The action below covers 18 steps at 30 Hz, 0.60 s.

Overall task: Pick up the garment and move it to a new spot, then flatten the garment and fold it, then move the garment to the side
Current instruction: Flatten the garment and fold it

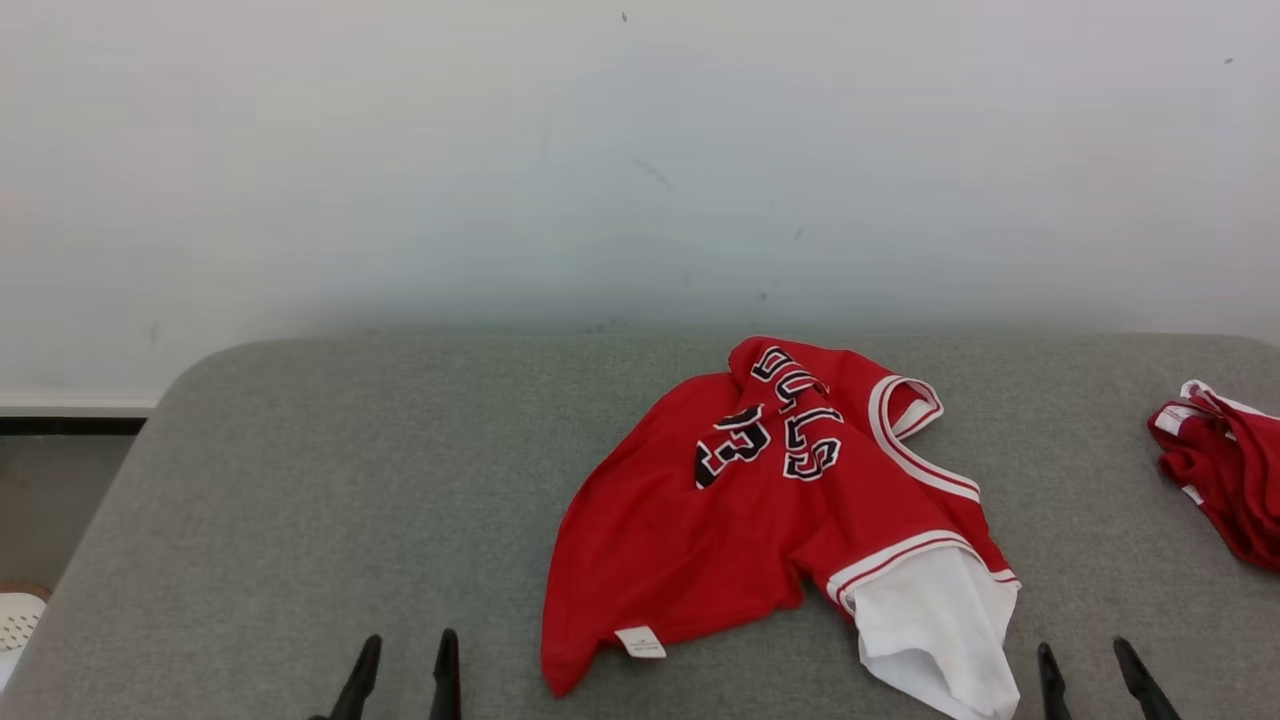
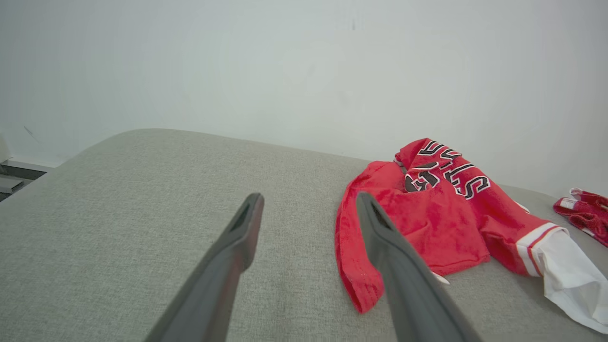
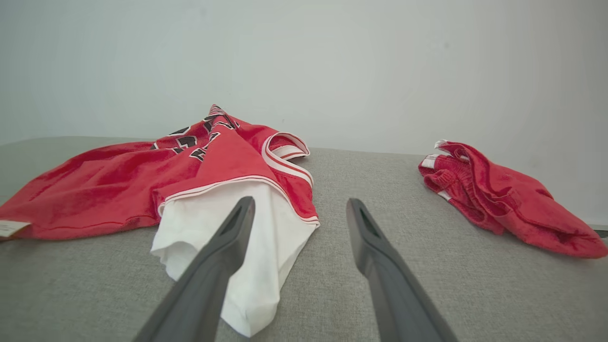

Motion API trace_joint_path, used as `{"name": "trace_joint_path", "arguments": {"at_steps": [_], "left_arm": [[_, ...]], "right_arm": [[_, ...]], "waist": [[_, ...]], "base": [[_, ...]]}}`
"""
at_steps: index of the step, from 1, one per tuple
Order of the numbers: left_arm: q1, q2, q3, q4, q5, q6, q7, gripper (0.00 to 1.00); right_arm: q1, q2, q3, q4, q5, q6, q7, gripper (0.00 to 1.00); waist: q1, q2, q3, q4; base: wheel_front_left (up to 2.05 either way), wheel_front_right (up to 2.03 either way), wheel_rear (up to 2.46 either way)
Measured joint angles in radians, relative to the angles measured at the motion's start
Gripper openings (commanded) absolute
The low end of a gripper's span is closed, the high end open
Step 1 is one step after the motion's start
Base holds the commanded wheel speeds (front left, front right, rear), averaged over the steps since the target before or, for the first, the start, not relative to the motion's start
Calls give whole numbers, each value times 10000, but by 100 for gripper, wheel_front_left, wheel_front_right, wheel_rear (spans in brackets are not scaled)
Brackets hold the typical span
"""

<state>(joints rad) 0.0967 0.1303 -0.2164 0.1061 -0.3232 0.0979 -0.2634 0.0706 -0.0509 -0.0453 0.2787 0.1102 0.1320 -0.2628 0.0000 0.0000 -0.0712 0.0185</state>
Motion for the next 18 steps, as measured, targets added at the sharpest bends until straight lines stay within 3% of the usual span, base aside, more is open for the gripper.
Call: {"name": "trace_joint_path", "arguments": {"at_steps": [5,18], "left_arm": [[241,-433,497,119,591,-681,0,100],[323,-784,1106,531,1118,-1417,0,100]], "right_arm": [[20,6,270,244,96,0,2,100],[3,8,462,405,228,0,2,100]], "waist": [[0,0,-43,56],[0,0,-67,-27]], "base": [[0,0,0],[0,0,0]]}}
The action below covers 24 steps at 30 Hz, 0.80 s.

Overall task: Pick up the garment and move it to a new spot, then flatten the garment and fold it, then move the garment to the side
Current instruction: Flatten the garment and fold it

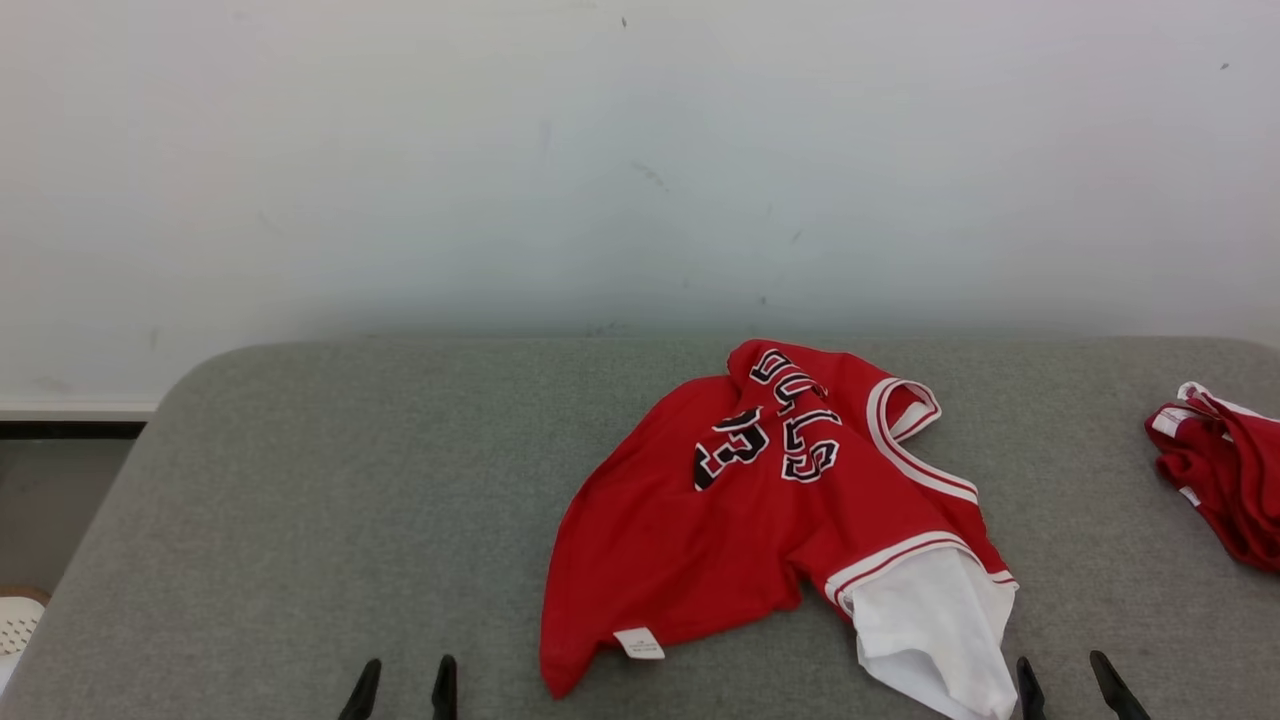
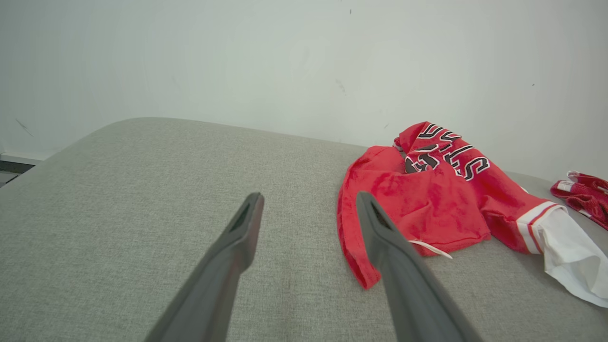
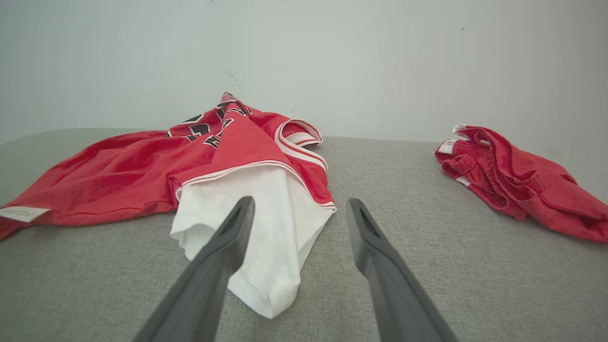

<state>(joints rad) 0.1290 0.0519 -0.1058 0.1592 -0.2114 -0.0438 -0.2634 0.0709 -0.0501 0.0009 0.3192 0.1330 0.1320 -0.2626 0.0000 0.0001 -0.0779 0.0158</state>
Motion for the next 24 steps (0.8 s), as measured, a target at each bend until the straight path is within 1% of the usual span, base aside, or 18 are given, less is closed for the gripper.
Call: {"name": "trace_joint_path", "arguments": {"at_steps": [10,13,15,20,24], "left_arm": [[-4,-17,-65,119,-27,-182,0,100],[-11,-25,-424,602,-105,-355,-2,100],[-68,-31,-629,1011,-113,-445,-2,100],[-648,-2,-966,1624,-364,-616,372,100],[-992,144,-1356,1883,-535,-732,836,100]], "right_arm": [[-77,2,61,-67,188,0,0,100],[-112,4,-35,-140,332,0,-2,100],[-196,-13,-10,113,378,0,-13,100],[-736,-151,656,715,779,0,832,100],[-1044,-234,1062,1106,1018,0,1530,100]], "waist": [[0,0,61,-54],[0,0,79,-98],[0,0,120,-141],[1,0,312,-274],[1,0,529,-343]], "base": [[0,0,0],[0,0,0],[0,0,0],[0,0,0],[0,0,0]]}}
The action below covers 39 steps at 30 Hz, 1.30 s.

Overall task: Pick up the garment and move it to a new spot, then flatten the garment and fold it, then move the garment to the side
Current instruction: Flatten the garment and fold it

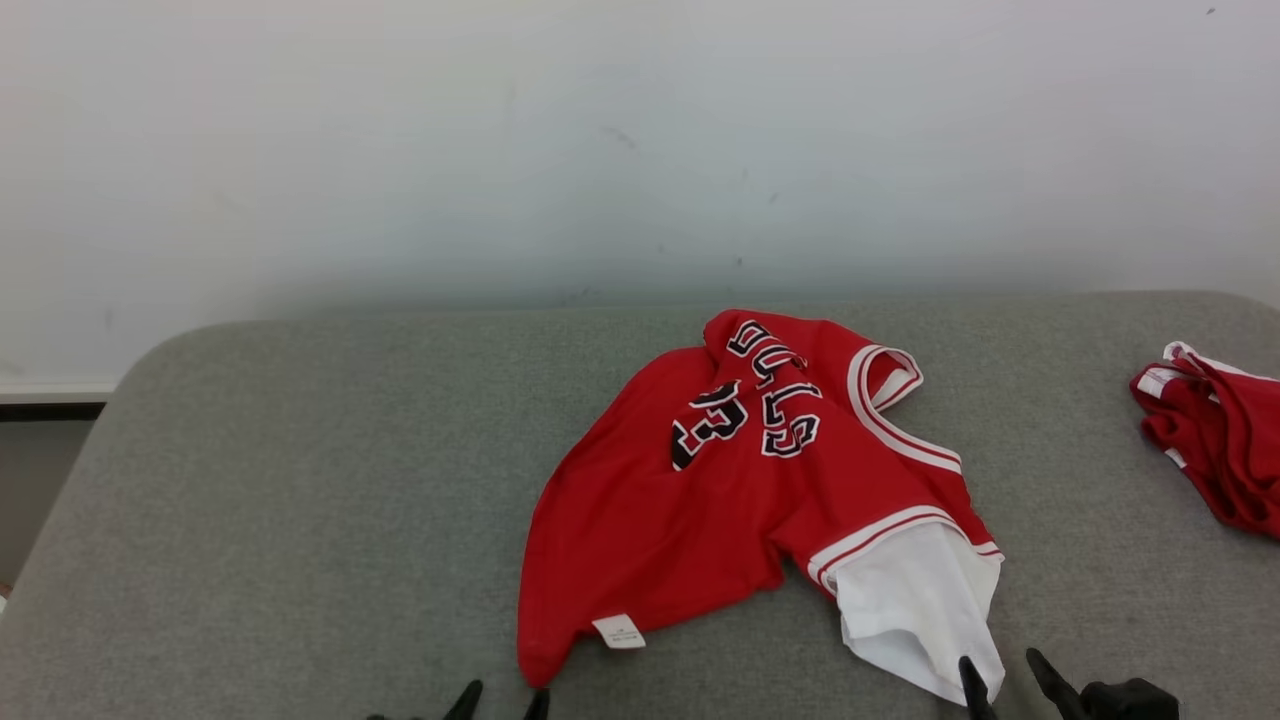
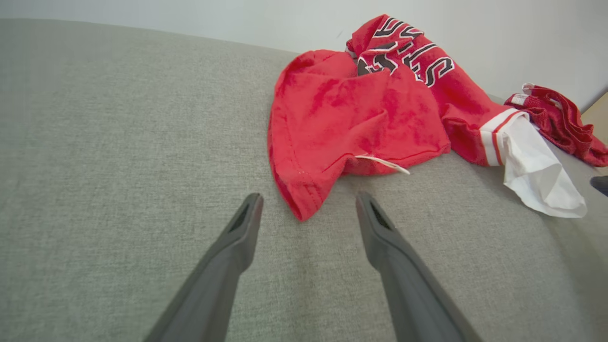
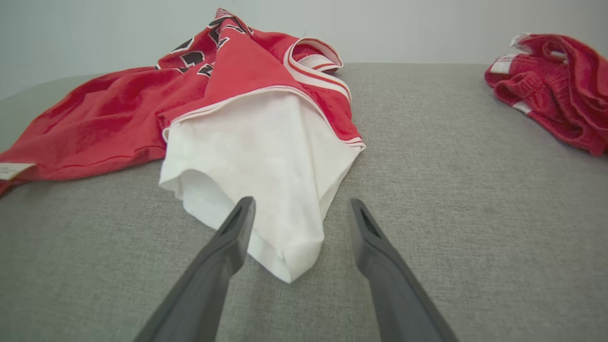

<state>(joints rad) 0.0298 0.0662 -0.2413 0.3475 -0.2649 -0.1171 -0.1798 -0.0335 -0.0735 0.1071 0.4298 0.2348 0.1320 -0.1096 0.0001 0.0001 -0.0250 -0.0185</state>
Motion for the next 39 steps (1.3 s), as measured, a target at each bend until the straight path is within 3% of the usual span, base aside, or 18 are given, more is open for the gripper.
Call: {"name": "trace_joint_path", "arguments": {"at_steps": [10,29,30,31,32,34,35,36,37,38,39], "left_arm": [[-772,217,-541,299,-489,-77,497,100],[-2199,364,-1156,1315,-1003,-119,554,99],[-2263,366,-1177,1363,-1034,-119,545,95],[-2321,368,-1202,1409,-1070,-119,522,81],[-2381,378,-1233,1463,-1076,-123,485,58],[-2490,407,-1346,1574,-1162,-138,472,35],[-2533,414,-1411,1620,-1235,-138,470,13],[-2577,435,-1488,1672,-1256,-144,458,0],[-2621,451,-1544,1728,-1266,-144,422,0],[-2671,466,-1592,1779,-1340,-144,385,0],[-2729,477,-1643,1831,-1381,-144,370,0]], "right_arm": [[-308,0,123,435,38,0,995,100],[-1258,125,282,878,-52,0,1114,100],[-1341,132,303,943,-44,0,1114,100],[-1431,138,330,1045,-29,0,1129,100],[-1530,140,382,1152,-48,0,1177,100],[-1730,151,416,1360,-44,0,1208,100],[-1848,159,485,1473,-13,0,1250,100],[-1973,155,581,1590,-10,0,1302,100],[-2099,159,675,1737,88,-2,1323,100],[-2208,153,754,1885,230,-4,1430,53],[-2316,132,882,1996,387,-19,1496,21]], "waist": [[0,0,487,-40],[0,0,1549,-71],[0,0,1574,-71],[0,0,1594,-73],[0,0,1610,-73],[0,0,1633,-73],[0,0,1646,-74],[0,0,1657,-74],[0,0,1654,-74],[0,-1,1640,-70],[0,-1,1623,-64]], "base": [[0,0,0],[0,0,0],[0,0,0],[0,0,0],[0,0,0],[0,0,0],[0,0,0],[0,0,0],[0,0,0],[0,0,0],[0,0,0]]}}
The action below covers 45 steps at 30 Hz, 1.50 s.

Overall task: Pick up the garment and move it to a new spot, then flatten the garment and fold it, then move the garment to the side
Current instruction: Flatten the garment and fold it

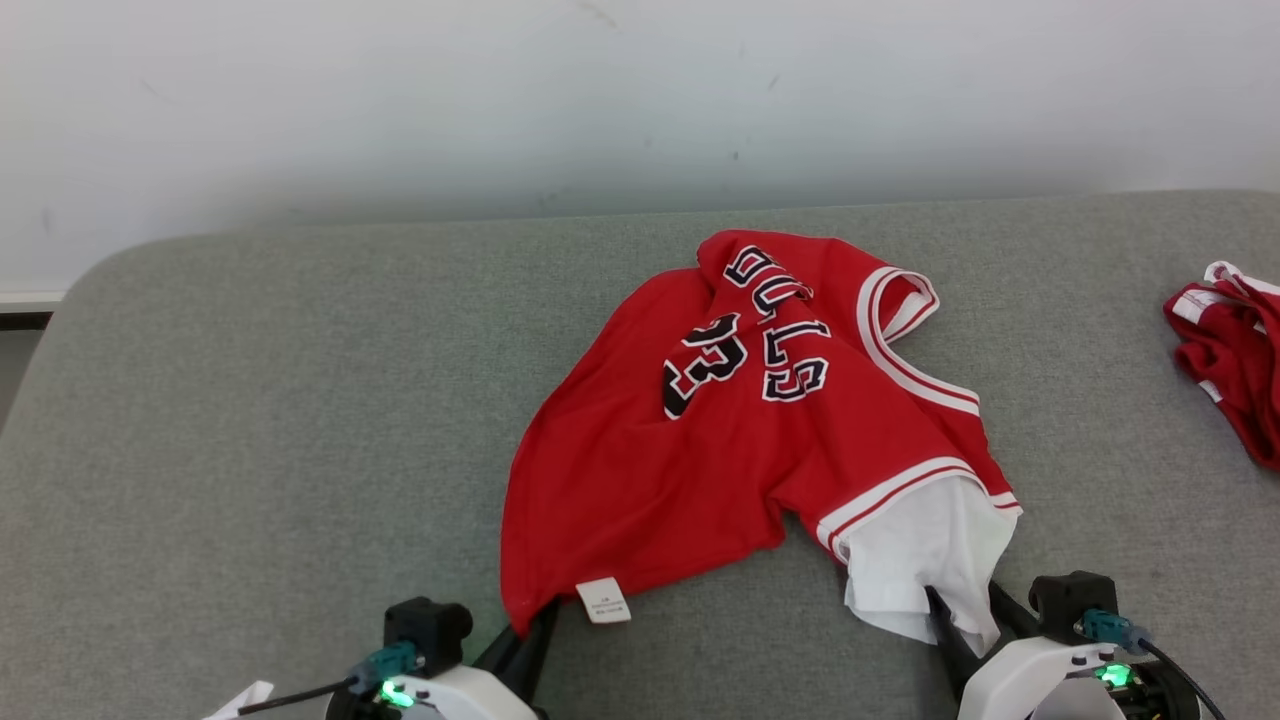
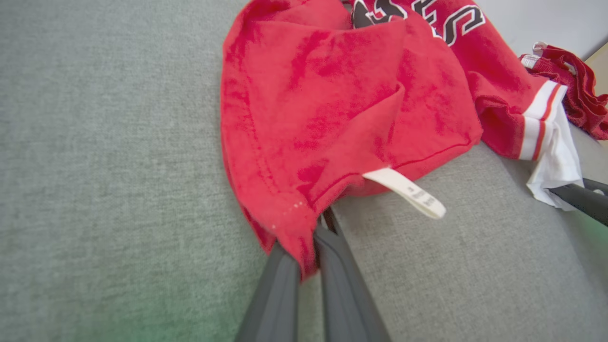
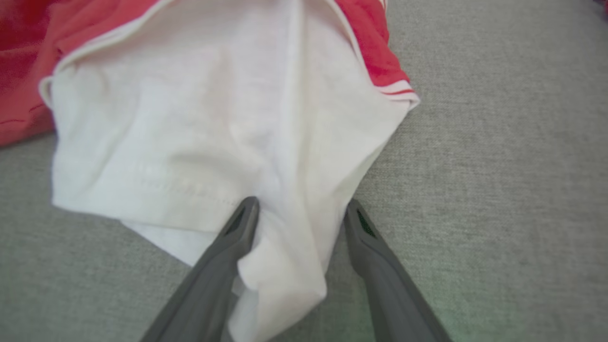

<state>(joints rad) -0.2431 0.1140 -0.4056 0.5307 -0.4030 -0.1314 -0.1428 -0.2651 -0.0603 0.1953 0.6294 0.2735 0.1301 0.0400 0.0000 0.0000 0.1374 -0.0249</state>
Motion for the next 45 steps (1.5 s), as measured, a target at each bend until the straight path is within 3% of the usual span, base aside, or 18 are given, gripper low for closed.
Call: {"name": "trace_joint_path", "arguments": {"at_steps": [1,9,21,27,35,41,45], "left_arm": [[-45,6,-58,23,-33,0,-21,0],[-176,255,-203,-541,-1057,0,-163,0],[379,1292,-127,-5288,-3189,40,1296,0],[170,1822,282,-7906,-3680,550,2443,0],[-604,2491,1156,-10705,-4604,1352,4111,0],[-1351,2819,1592,-11829,-5076,1990,5149,0],[-1900,3035,1685,-11758,-5173,2305,5741,0]], "right_arm": [[-93,-17,98,69,211,-17,0,0],[-408,-17,280,-305,2458,2,-282,0],[231,-1542,-1024,-4692,5363,0,217,0],[198,-1879,-2531,-7344,5954,2,861,0],[-495,-1657,-4717,-10343,6307,0,2516,0],[-1093,-1304,-5885,-11699,6579,0,4151,0],[-1541,-982,-6332,-11887,6301,0,5173,0]], "waist": [[0,0,-17,12],[1,0,-399,67],[-1,0,-1446,-16],[-1,0,-1804,-102],[-1,0,-1883,-119],[-1,0,-1738,-93],[-1,0,-1431,-81]], "base": [[0,0,0],[0,0,0],[0,0,0],[0,0,0],[0,0,0],[0,0,0],[0,0,0]]}}
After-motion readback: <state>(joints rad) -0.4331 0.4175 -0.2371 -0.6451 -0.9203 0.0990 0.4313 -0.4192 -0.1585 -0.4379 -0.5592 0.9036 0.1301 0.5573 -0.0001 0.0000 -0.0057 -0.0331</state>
